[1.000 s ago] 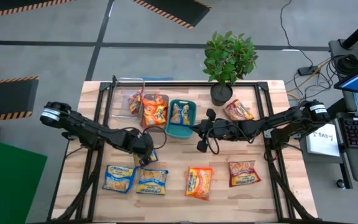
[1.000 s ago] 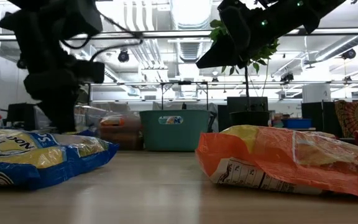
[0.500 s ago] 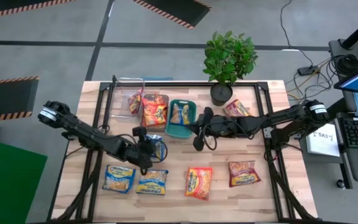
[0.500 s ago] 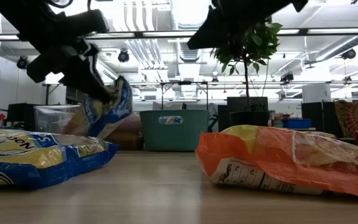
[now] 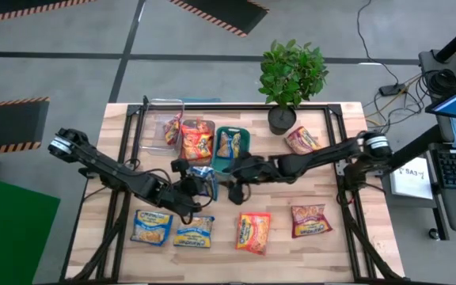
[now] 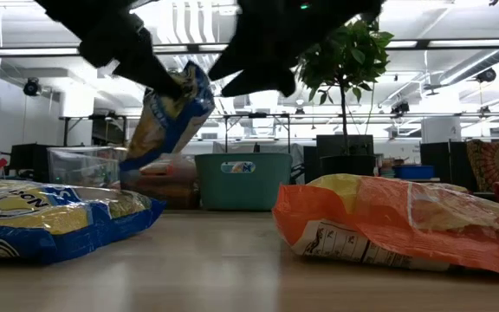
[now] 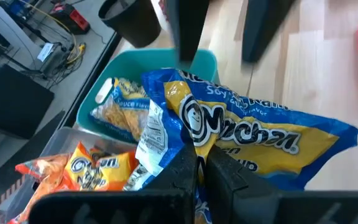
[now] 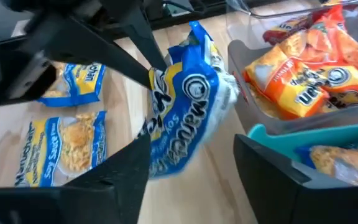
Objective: Sort Maruchan noodles
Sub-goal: Put the blue noodle pack into the green bin
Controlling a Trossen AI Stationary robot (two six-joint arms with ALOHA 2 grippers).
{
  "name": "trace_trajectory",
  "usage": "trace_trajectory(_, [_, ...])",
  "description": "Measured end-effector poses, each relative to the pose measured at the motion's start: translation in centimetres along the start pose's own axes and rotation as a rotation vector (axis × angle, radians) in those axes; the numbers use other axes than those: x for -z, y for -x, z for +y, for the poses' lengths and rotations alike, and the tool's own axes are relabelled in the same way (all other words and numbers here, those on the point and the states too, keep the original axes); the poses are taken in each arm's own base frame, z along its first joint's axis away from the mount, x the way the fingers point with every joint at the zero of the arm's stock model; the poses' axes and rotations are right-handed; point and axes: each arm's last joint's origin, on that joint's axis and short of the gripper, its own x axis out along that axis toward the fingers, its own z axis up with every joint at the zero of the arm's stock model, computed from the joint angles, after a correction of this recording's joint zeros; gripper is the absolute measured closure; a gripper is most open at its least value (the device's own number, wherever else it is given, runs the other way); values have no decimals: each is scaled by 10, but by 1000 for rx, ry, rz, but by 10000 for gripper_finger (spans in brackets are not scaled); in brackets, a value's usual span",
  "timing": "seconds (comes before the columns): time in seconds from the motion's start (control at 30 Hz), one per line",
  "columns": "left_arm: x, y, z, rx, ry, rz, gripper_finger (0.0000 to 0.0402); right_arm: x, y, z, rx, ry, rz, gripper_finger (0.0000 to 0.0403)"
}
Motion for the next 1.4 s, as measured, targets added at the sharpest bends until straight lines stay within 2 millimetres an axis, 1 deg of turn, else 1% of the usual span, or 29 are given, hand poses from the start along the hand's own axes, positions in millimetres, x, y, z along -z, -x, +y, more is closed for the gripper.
trace_trajectory(0.1, [-4, 1, 0, 4, 20, -16, 402, -3, -10, 3, 10, 2, 35, 163])
trace_trajectory(0.27, [-8, 1, -1, 11, 55, -41, 401, -10, -20, 7, 18, -5, 67, 134])
trace_trajectory(0.37, [-10, 1, -1, 17, 80, -62, 401, -10, -26, 8, 25, -6, 85, 128])
trace_trajectory(0.47, [-12, 2, -2, 21, 95, -75, 401, -9, -30, 8, 29, -5, 95, 133])
trace_trajectory(0.57, [-12, 2, -2, 21, 97, -76, 401, -9, -32, 8, 28, -6, 93, 157])
trace_trajectory(0.67, [-13, 2, -2, 23, 102, -80, 401, -9, -32, 8, 30, -17, 92, 197])
trace_trajectory(0.8, [-13, 2, -2, 32, 107, -84, 397, -9, -32, 7, 32, -26, 96, 274])
trace_trajectory(0.93, [-15, 4, -2, 127, 69, -74, 372, -6, -31, 7, 6, 6, 133, 361])
trace_trajectory(0.97, [-15, 5, -1, 139, 63, -75, 363, -6, -31, 7, 0, 13, 138, 375])
trace_trajectory(1.03, [-16, 9, 3, 152, 35, -77, 341, -5, -31, 7, 3, 17, 145, 380])
trace_trajectory(1.13, [-16, 20, 16, 148, -13, -77, 305, -6, -29, 4, 23, 20, 175, 377])
trace_trajectory(1.27, [-12, 40, 41, 84, -60, -68, 265, -14, -23, -1, 57, 27, 213, 377])
trace_trajectory(1.4, [-10, 60, 68, -35, -31, -111, 242, -30, -12, -7, 145, 87, 227, 377])
